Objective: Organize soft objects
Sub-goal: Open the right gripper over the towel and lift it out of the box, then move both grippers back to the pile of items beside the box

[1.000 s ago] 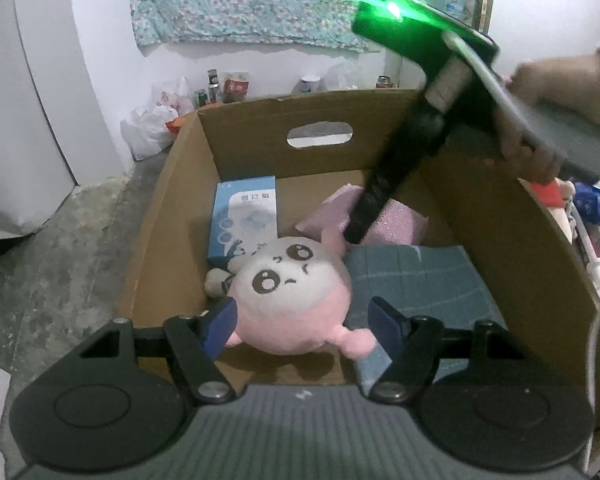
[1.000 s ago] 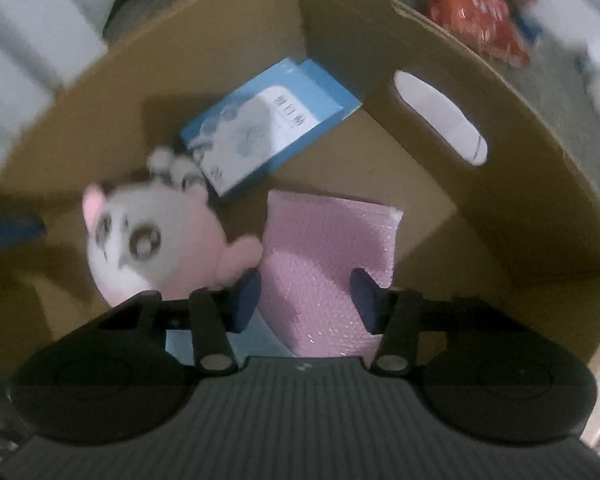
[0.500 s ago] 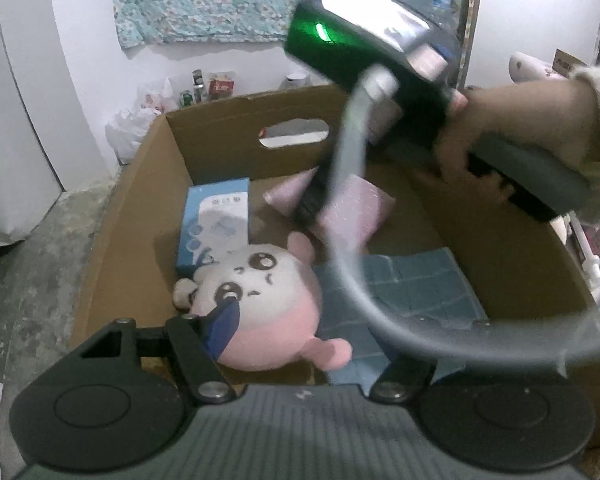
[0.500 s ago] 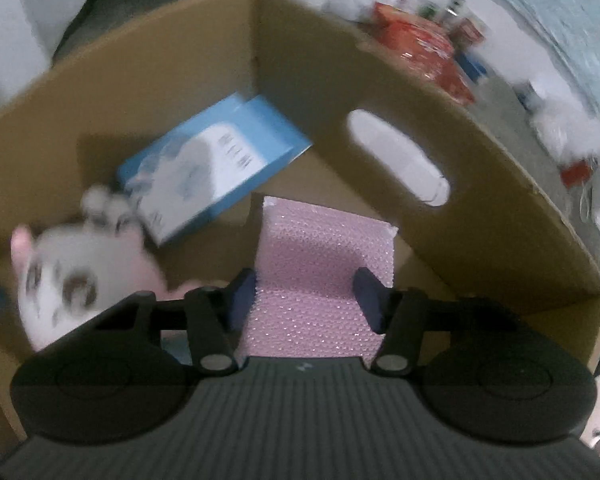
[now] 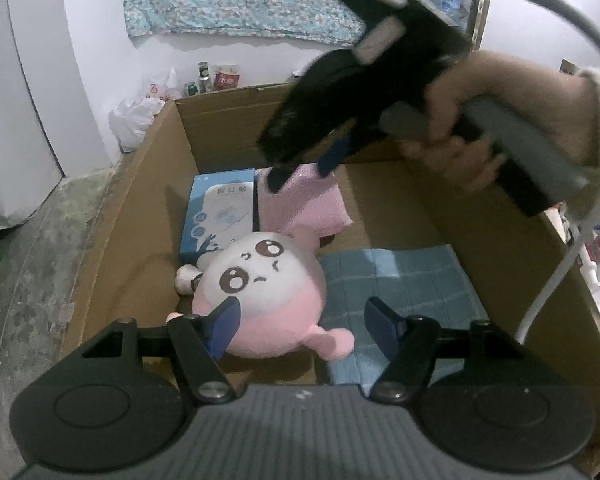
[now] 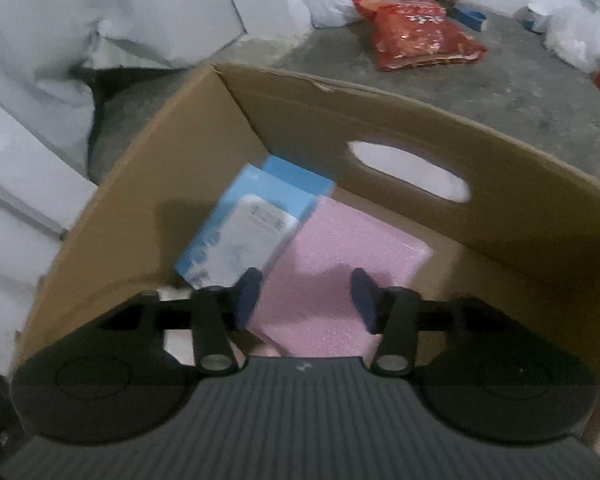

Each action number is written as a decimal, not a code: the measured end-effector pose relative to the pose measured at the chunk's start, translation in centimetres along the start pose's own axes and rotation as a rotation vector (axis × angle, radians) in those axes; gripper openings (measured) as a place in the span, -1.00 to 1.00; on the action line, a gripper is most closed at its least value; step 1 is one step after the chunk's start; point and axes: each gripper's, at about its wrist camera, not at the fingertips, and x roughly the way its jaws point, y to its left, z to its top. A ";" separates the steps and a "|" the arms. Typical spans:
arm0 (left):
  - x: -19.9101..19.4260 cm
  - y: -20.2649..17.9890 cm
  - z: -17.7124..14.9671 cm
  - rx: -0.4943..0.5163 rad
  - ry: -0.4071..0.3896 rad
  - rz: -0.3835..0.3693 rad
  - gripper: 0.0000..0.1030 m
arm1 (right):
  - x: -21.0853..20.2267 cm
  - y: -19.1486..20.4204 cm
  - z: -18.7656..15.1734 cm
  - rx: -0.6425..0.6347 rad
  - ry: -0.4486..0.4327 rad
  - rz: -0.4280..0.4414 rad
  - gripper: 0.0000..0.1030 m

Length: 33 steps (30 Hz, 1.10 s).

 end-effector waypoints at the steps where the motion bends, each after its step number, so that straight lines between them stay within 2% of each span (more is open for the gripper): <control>1: -0.1 0.0 -0.1 -0.003 -0.001 -0.001 0.36 | -0.4 -0.2 -0.3 -0.021 0.010 -0.011 0.12; 4: -0.1 0.0 -0.1 -0.011 0.006 -0.006 0.36 | -0.5 -1.2 -1.1 -0.043 0.051 -0.056 0.11; 5: -0.3 0.0 -0.1 -0.012 0.009 -0.006 0.35 | -0.3 -1.7 -1.6 -0.024 0.065 -0.042 0.05; 6: -0.4 -0.2 0.0 -0.010 0.011 -0.004 0.31 | 0.3 -2.1 -1.7 0.003 0.077 -0.018 -0.17; 7: -0.6 -0.2 0.0 -0.006 0.014 -0.004 0.27 | 0.9 -2.5 -1.8 0.031 0.084 0.018 -0.26; 8: -0.8 -0.3 0.0 -0.003 0.020 -0.003 0.19 | 1.1 -2.4 -1.8 0.040 0.077 0.032 -0.25; 10: -1.2 -0.6 0.1 0.008 0.036 -0.003 0.17 | 0.9 -1.8 -1.6 0.000 0.045 0.000 -0.22; 12: -1.4 -1.3 -0.1 0.023 0.048 0.002 0.17 | 1.0 -1.3 -1.5 -0.020 0.083 -0.013 -0.19; 14: -1.8 -2.0 -0.1 0.038 0.059 0.012 0.12 | 0.0 -1.5 -1.9 -0.028 0.083 -0.026 -0.13; 16: -2.0 -2.5 0.0 0.037 0.082 -0.005 -0.17 | -1.1 -1.5 -2.5 -0.070 0.082 -0.051 -0.03; 18: -1.5 -2.9 0.2 0.017 0.140 -0.046 -0.77 | -2.5 -1.6 -3.2 -0.097 0.093 -0.038 -0.03; 19: -0.7 -3.1 0.5 -0.016 0.194 -0.073 -0.86 | -3.3 -1.7 -3.6 -0.110 0.093 -0.020 -0.03; 21: 0.6 -3.6 1.1 -0.052 0.253 -0.106 -0.88 | -5.7 -1.9 -4.5 -0.132 0.063 -0.004 -0.04; 23: 2.3 -5.0 2.0 -0.016 0.300 -0.117 -0.88 | -8.5 -2.3 -5.5 -0.158 0.020 0.040 -0.04; 27: 5.7 -7.1 3.2 0.043 0.378 -0.067 -0.87 | -13.5 -3.5 -7.6 -0.155 -0.060 0.075 -0.04; 30: 8.1 -7.7 2.9 0.088 0.427 0.024 -0.81 | -17.4 -5.7 -9.5 -0.105 -0.128 0.132 -0.04; 32: 8.1 -7.5 3.0 0.068 0.421 0.020 -0.77 | -20.3 -7.5 -11.0 -0.086 -0.185 0.171 -0.04; 33: 7.9 -7.4 2.9 0.054 0.425 0.027 -0.68 | -22.0 -8.8 -12.0 -0.081 -0.216 0.193 -0.04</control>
